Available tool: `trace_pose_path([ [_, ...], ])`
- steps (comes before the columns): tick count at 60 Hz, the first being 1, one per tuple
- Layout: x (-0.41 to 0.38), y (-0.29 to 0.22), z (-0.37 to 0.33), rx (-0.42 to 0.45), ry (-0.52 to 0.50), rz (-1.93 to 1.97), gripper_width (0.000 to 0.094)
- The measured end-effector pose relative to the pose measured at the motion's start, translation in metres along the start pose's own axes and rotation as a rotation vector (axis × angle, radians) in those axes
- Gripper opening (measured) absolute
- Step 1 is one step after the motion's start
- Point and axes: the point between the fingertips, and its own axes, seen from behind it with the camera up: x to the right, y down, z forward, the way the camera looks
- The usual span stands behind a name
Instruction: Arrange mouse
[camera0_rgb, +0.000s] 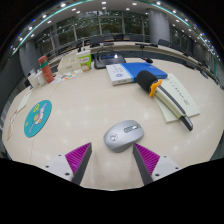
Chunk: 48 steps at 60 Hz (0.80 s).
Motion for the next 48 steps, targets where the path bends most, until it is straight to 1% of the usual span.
trace_pose_path([
  [5,0.001,-0.016,0.012,0.027,-0.007,-0.005,0.0850],
  [12,0.001,-0.033,0.027,0.030,-0.018,-0.014,0.0845],
  [20,0.001,-0.051,0.043,0.053,-0.010,-0.044,0.0804],
  [23,0.003,-0.056,0.048,0.065,0.004,-0.056,0.0748],
  [24,0.004,-0.057,0.049,0.068,0.011,-0.061,0.0716],
  [26,0.008,-0.059,0.052,0.075,0.029,-0.077,0.0637],
  [28,0.014,-0.061,0.054,0.082,0.053,-0.093,0.0531],
  [29,0.014,-0.062,0.054,0.087,0.057,-0.099,0.0504],
  [35,0.013,-0.064,0.055,0.106,0.047,-0.110,0.0478],
  [43,0.013,-0.065,0.054,0.118,0.052,-0.128,0.0397],
  [48,0.010,-0.068,0.051,0.114,0.053,-0.132,0.0371],
])
